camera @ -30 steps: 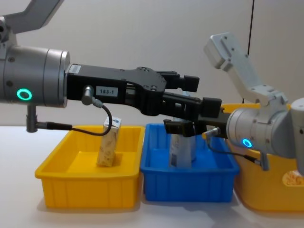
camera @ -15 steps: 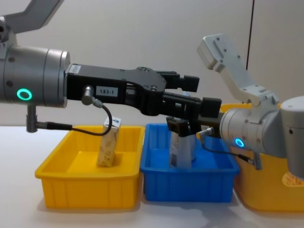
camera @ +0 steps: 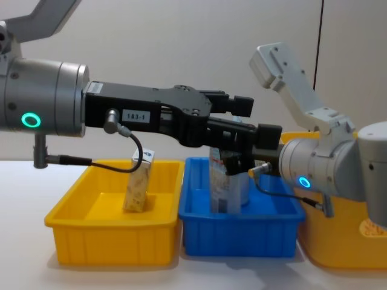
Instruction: Bimanual collaborative sorting of washing and personal care products
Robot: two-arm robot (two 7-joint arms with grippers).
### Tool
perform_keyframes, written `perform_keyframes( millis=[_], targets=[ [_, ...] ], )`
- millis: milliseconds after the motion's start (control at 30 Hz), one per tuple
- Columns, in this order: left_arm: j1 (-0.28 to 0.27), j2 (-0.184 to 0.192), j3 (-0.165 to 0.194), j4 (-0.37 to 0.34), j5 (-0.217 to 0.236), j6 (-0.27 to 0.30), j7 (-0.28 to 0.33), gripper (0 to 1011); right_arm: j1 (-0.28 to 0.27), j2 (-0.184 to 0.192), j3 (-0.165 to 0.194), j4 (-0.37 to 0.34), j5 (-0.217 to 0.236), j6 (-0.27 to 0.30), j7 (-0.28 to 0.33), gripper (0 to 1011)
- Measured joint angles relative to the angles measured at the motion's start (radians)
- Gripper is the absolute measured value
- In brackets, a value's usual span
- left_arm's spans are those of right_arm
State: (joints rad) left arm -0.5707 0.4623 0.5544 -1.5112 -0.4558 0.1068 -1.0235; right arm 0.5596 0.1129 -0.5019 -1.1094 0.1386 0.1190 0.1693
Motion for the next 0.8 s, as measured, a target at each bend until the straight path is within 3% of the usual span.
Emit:
perform_keyframes(
  millis=[367, 800],
  targets=[
    [0.0, 0.0, 0.0, 0.0, 0.0, 0.0, 0.0, 1001, -0.029, 0.016, 0.008, -0.06, -0.008, 0.006, 0.009, 24],
    [0.0, 0.0, 0.0, 0.0, 0.0, 0.0, 0.0, 1001, -0.059, 0.034, 0.051, -0.189, 0.016, 0.009, 0.028, 16]
  ],
)
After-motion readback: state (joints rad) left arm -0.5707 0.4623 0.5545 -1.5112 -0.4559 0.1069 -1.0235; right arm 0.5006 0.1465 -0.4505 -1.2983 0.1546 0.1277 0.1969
